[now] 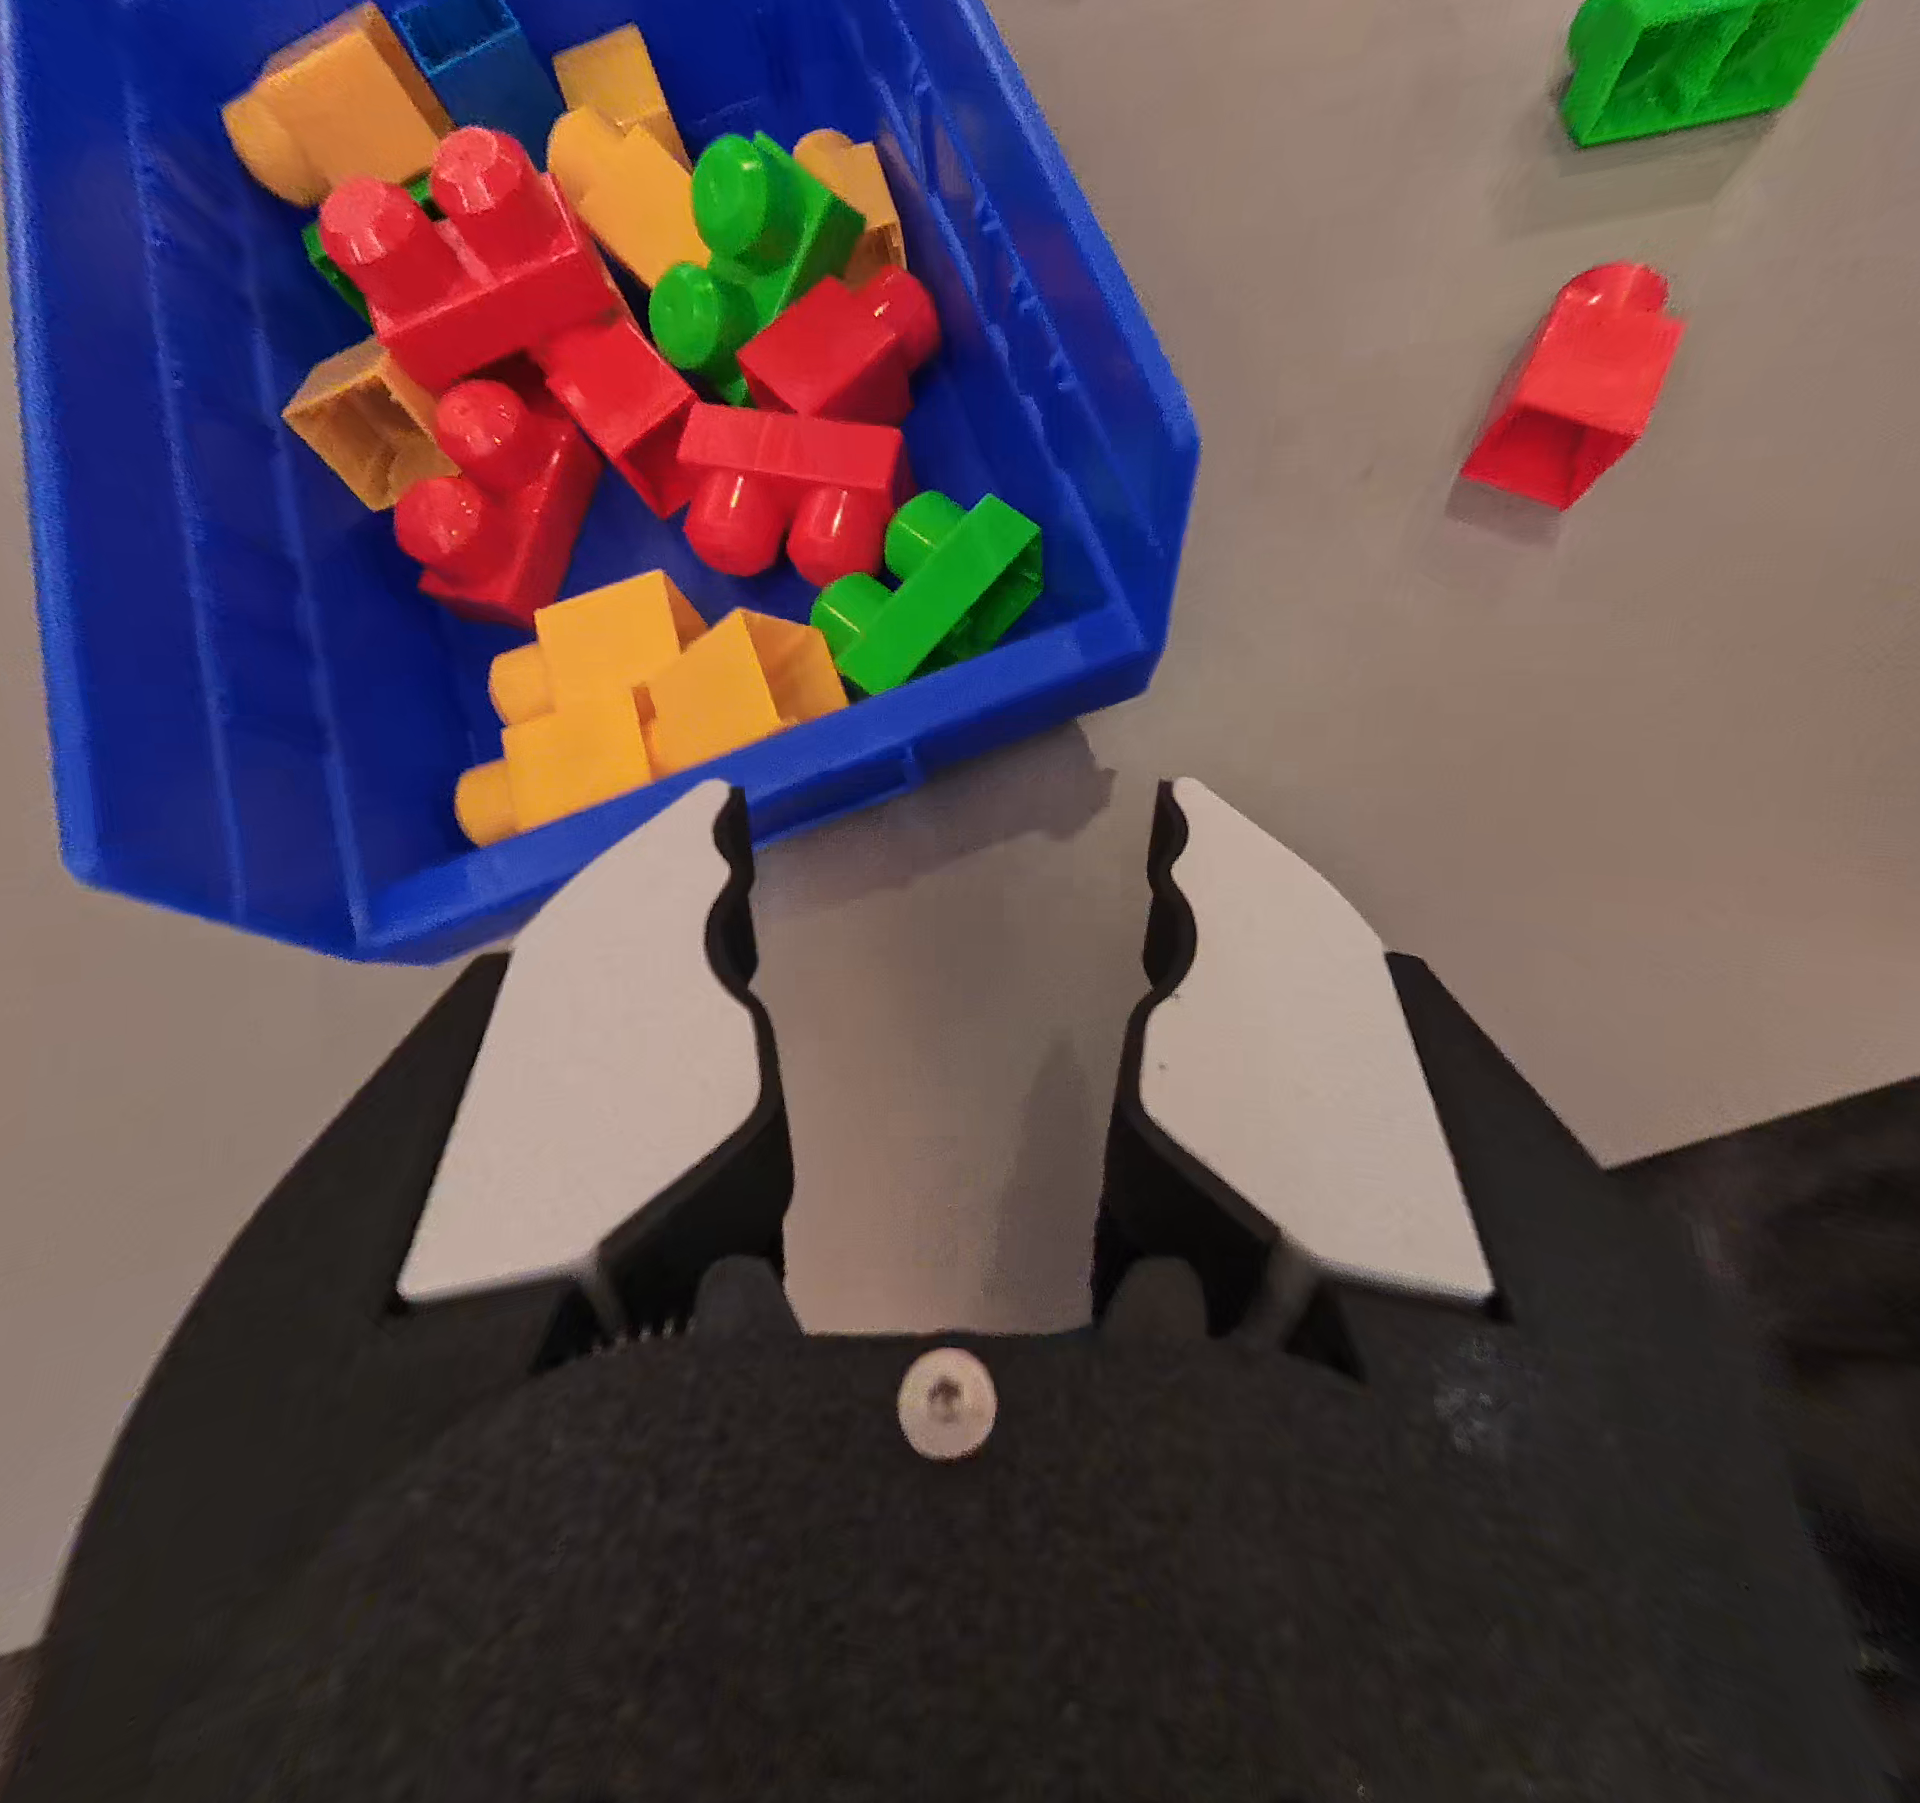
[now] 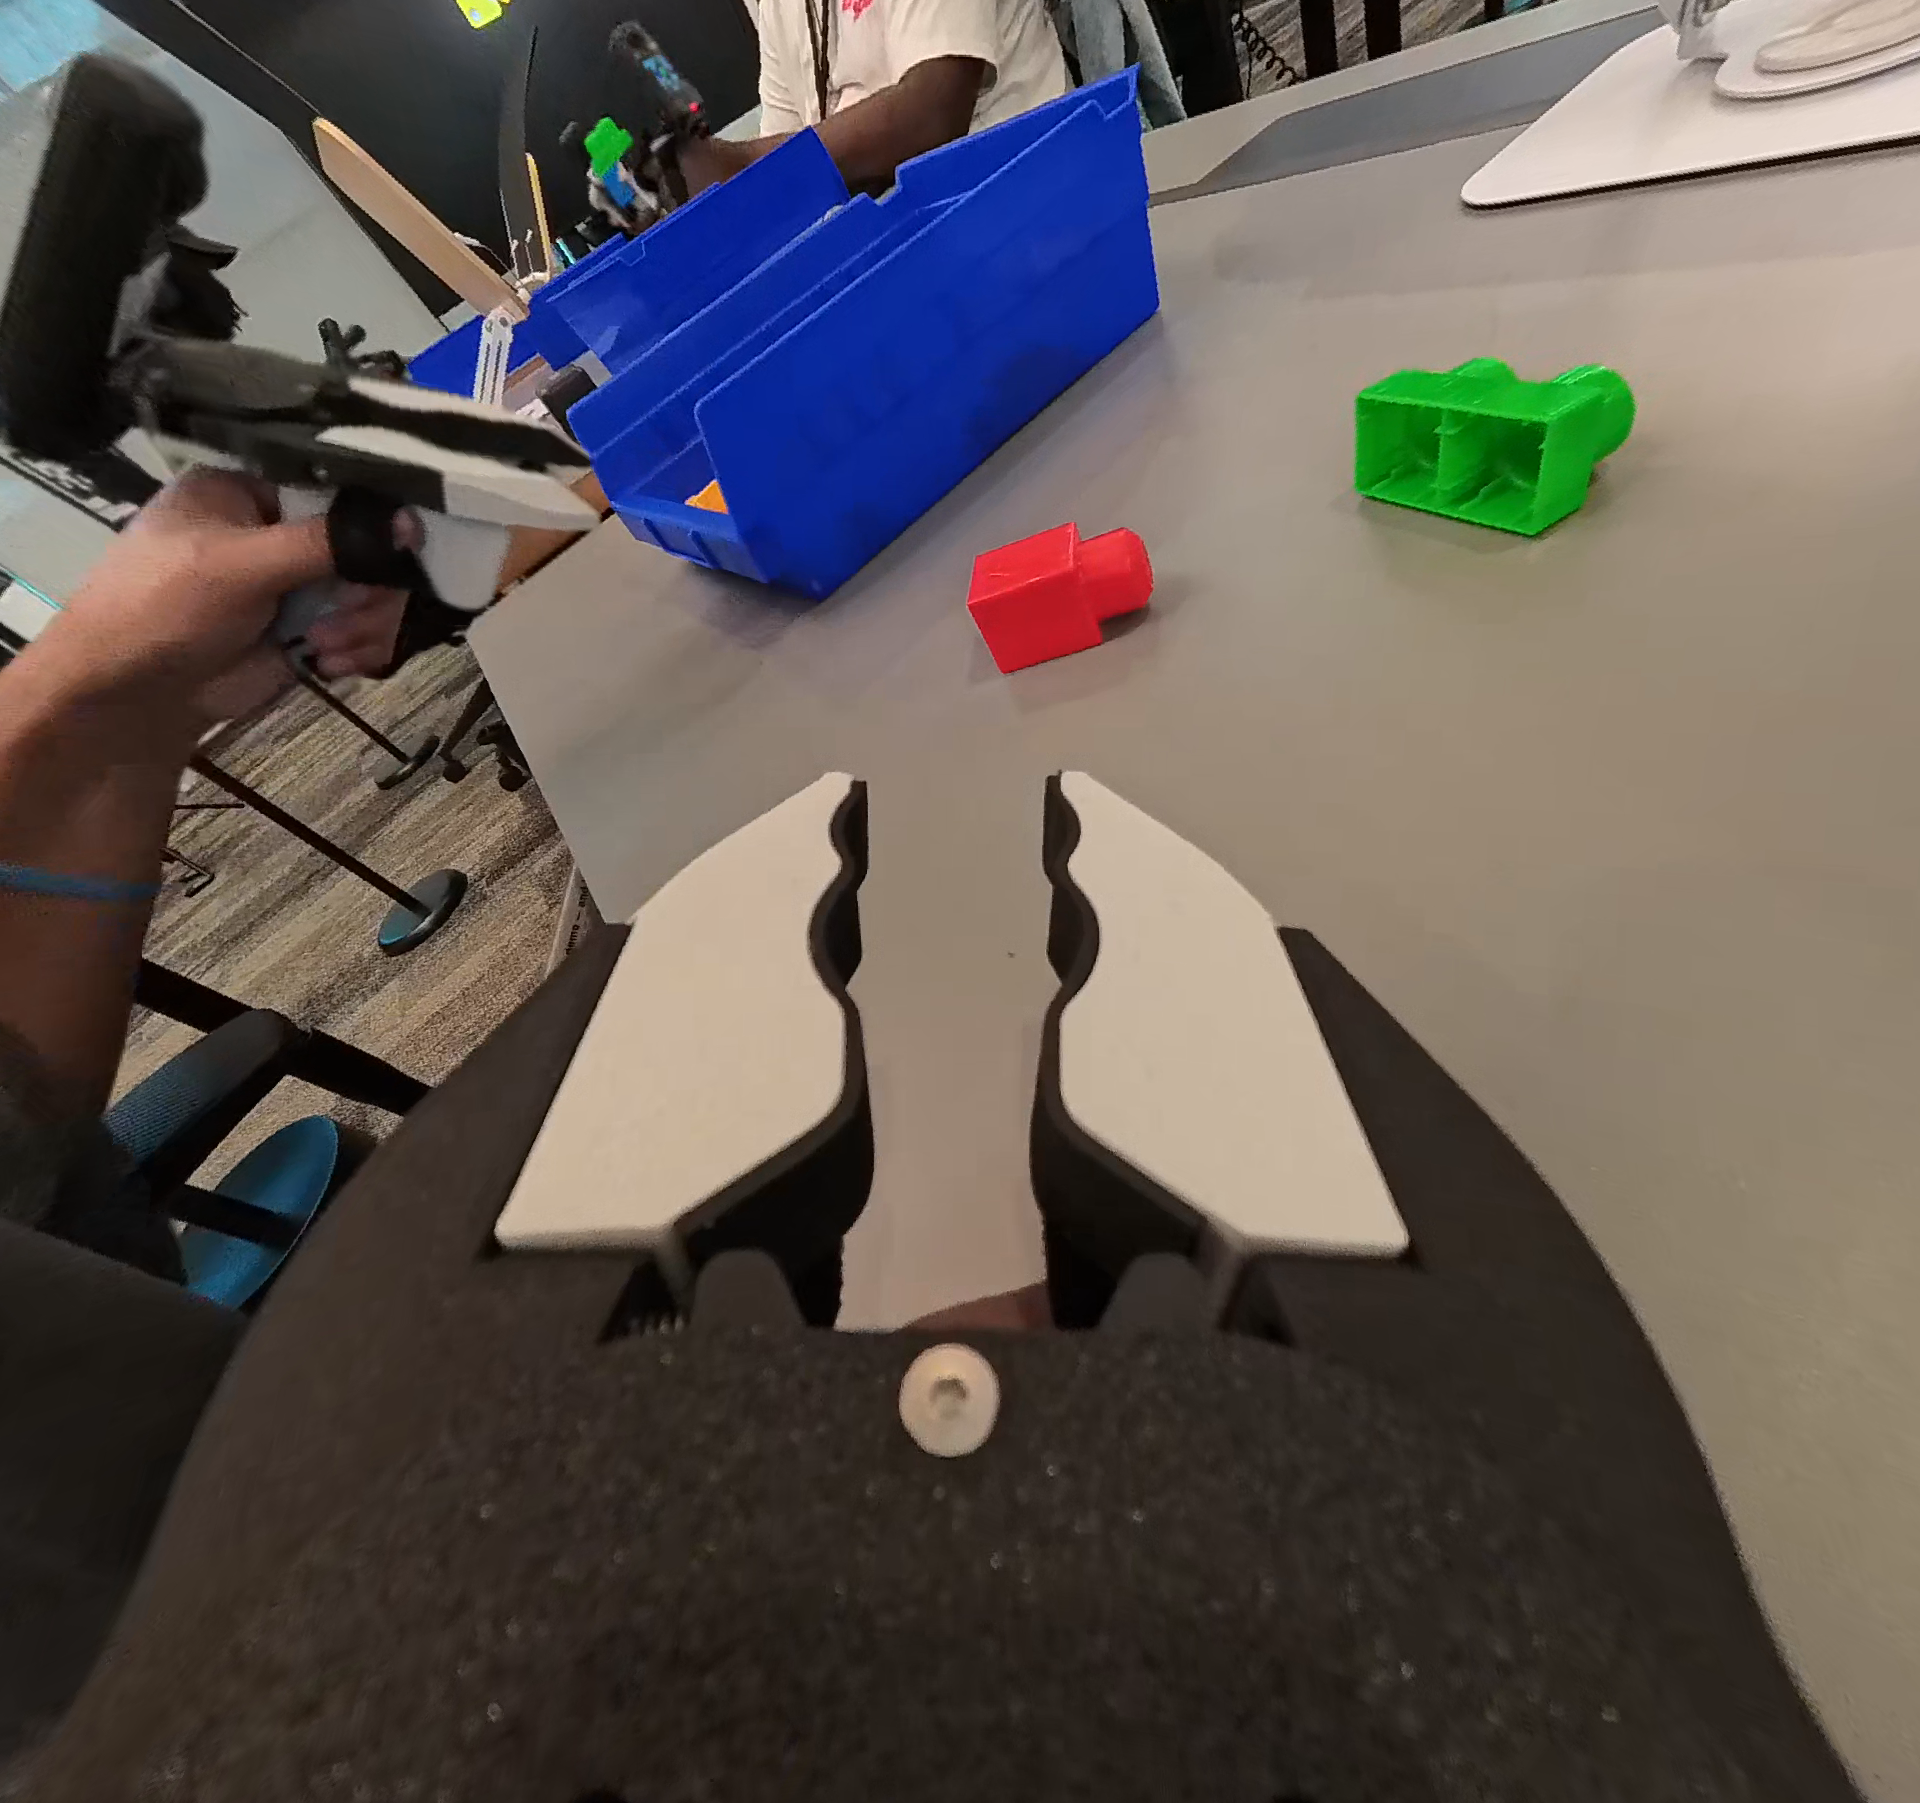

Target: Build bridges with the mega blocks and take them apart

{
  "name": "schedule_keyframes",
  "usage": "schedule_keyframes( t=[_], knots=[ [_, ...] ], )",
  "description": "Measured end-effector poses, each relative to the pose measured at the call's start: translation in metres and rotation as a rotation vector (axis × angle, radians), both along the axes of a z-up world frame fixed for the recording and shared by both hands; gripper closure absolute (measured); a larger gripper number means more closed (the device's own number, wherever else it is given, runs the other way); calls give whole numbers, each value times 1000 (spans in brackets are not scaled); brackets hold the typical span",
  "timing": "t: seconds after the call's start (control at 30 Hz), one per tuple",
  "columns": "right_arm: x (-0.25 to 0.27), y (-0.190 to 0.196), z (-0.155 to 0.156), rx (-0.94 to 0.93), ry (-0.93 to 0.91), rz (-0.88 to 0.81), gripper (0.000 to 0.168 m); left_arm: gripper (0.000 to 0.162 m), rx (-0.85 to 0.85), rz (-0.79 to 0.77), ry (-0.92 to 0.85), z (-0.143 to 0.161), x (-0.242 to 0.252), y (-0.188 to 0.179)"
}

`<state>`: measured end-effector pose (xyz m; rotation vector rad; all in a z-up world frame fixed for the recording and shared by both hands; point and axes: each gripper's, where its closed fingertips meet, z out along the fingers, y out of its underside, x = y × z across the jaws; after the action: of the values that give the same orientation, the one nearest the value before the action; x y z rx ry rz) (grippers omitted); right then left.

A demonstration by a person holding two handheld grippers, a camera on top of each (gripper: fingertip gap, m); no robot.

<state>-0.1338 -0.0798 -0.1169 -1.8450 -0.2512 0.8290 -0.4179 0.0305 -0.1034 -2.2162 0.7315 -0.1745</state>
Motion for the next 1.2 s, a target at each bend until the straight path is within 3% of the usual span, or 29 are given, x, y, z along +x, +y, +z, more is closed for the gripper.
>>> schedule_keyframes(
  t=[0.27,0.43,0.53,0.67,0.83,1.03,1.2],
  knots=[
    [0,0,-1,-5,4,4,137,90,-113,-94,101,4,5,81],
    [-1,0,-2,-14,4,7,137,90,-124,-75,152,9,-6,131],
    [-1,0,-3,-16,2,7,138,90,-197,-9,250,-5,-18,154],
    [-2,0,-4,-19,-3,10,138,90,-279,52,230,-18,-16,181],
    [-2,0,-4,-19,-1,10,138,94,-245,61,248,-4,-5,215],
    [-2,0,-4,-24,-2,13,138,103,-475,51,24,-8,50,220],
    [-2,-1,-3,-17,4,16,138,100,-570,107,69,-30,51,225]
  ],
)
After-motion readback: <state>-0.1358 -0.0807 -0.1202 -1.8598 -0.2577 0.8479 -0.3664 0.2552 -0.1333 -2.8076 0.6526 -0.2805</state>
